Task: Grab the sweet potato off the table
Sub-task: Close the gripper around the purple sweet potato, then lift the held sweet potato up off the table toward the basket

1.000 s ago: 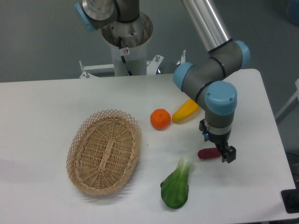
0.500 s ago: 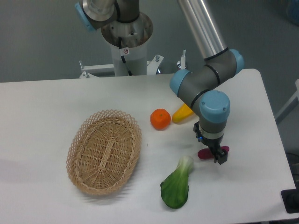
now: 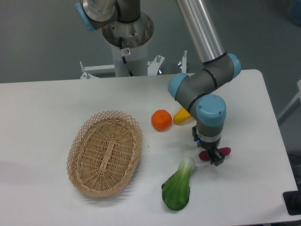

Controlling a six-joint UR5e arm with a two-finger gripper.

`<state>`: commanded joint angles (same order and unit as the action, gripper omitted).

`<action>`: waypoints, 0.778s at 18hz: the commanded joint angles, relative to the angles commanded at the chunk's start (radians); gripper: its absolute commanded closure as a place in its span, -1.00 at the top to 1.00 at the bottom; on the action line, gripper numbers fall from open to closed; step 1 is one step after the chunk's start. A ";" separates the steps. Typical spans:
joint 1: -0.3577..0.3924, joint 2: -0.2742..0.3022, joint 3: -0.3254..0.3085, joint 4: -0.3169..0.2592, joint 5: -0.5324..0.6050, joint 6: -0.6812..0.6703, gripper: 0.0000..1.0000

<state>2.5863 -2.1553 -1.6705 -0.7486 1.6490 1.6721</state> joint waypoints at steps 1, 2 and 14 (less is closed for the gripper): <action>0.000 0.000 0.003 0.000 0.000 -0.002 -0.61; 0.000 0.002 0.003 0.000 0.000 -0.005 -0.64; 0.005 0.121 0.081 -0.028 -0.145 -0.122 -0.64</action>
<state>2.5909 -2.0342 -1.5892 -0.7761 1.5037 1.5496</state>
